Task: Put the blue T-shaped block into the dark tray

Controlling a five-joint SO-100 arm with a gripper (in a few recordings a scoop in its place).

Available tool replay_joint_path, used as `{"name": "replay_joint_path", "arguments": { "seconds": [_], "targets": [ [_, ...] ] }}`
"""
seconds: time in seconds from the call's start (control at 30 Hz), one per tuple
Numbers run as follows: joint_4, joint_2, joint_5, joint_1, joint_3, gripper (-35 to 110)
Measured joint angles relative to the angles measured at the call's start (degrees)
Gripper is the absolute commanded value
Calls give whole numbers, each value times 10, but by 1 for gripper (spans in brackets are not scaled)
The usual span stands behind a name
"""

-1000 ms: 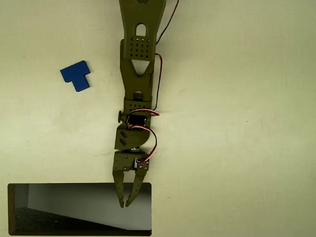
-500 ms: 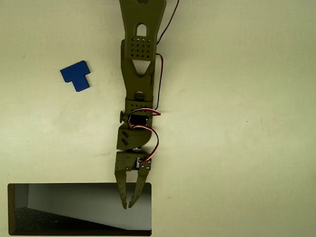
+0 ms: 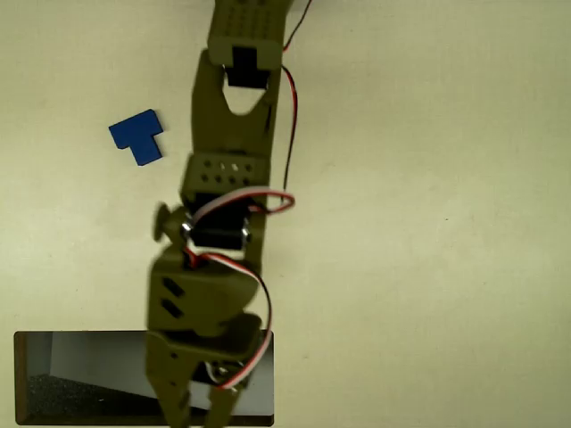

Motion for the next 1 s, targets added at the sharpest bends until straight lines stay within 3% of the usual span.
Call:
{"name": "replay_joint_path", "arguments": {
  "seconds": [0.1,0.23,0.33,0.47,0.6,0.73,1.0],
  "targets": [
    [207,148,-32,48,230,0],
    [240,257,-170,134,465,0],
    [187,277,-328,218,597,0],
    [46,272,-614,328,738,0],
    [-93,250,-868,390,786,0],
    [-157,223,-927,419,791,0],
    [-232,225,-937,398,869,0]
  ]
}}
